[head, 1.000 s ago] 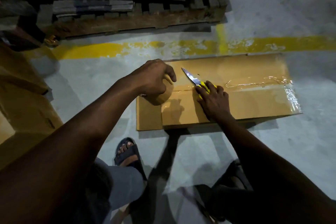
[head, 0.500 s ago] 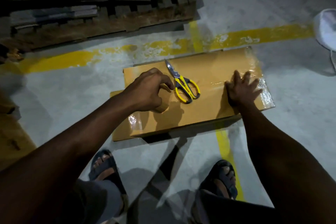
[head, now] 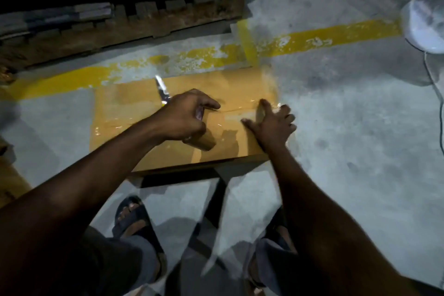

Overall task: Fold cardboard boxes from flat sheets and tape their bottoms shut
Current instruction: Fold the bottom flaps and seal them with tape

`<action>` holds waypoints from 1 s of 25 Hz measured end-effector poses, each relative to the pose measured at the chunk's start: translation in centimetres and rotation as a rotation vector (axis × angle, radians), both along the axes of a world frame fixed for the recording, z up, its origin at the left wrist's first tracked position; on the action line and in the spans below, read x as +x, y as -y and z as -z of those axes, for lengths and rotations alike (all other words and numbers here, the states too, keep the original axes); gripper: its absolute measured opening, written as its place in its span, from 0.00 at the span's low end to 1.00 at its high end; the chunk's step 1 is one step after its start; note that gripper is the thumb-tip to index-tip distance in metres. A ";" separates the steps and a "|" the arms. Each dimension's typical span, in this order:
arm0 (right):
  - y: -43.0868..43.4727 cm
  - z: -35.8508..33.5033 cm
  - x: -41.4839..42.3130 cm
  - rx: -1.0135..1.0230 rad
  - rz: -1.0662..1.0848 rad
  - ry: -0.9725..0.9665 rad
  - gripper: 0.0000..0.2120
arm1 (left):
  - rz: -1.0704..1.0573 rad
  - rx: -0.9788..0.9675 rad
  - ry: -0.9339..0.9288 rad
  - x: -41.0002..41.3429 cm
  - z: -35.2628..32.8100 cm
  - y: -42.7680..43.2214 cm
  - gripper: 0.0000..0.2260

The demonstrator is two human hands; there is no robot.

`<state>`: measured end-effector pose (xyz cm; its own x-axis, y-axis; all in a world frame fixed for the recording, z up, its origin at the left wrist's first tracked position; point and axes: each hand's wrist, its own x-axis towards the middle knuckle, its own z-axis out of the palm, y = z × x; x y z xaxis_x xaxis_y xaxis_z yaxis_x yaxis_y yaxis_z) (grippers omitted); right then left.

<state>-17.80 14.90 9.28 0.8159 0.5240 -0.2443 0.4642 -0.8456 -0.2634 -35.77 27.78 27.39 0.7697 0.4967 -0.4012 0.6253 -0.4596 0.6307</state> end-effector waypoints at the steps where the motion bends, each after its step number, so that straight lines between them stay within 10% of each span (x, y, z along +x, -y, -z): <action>1: -0.8 -0.1 -2.8 0.030 -0.032 0.004 0.37 | -0.021 -0.049 -0.006 -0.1 0.3 0.2 0.25; 6: -2.0 -1.7 -8.9 0.201 -0.060 -0.068 0.44 | -0.185 -0.323 0.031 -1.2 2.7 1.1 0.24; 12: -2.4 1.2 -5.5 0.353 -0.094 -0.289 0.20 | -0.429 -0.564 0.135 0.0 6.6 0.8 0.23; 25: -3.0 1.9 0.7 0.781 -0.187 -0.493 0.19 | -0.614 -0.749 0.366 5.7 11.1 -2.9 0.21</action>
<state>-17.10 17.86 7.42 0.6001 0.7974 -0.0637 0.2602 -0.2699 -0.9271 -30.10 30.67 16.31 0.6053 0.5646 -0.5612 0.3315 0.4621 0.8225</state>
